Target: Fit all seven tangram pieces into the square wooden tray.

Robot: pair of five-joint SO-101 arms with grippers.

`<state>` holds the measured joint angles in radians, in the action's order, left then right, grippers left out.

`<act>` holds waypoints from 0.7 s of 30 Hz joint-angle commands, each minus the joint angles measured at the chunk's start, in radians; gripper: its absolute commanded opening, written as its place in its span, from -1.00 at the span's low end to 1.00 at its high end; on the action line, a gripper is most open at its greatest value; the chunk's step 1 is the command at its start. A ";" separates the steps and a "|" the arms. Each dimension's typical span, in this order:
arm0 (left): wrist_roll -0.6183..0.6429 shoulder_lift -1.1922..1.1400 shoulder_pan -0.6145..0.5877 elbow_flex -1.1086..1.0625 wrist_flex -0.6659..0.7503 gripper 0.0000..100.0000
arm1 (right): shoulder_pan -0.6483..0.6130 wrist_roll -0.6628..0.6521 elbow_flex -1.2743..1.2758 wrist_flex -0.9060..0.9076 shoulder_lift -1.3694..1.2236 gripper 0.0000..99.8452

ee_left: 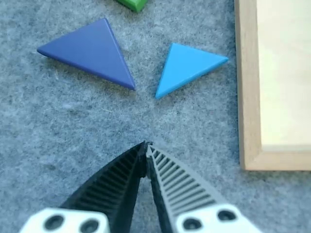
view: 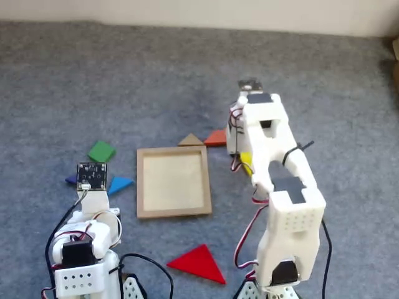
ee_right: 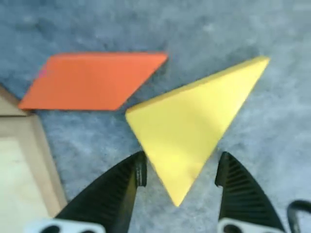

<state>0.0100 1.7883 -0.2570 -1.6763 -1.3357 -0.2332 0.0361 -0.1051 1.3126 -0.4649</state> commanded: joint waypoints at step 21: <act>0.009 0.033 -0.012 -0.019 -0.005 -0.97 | 0.024 0.012 -0.035 -0.314 -0.064 -0.54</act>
<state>0.0100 1.7883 -0.2570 -1.6763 -1.3357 -0.2240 0.0422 -0.1097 1.0119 -0.5017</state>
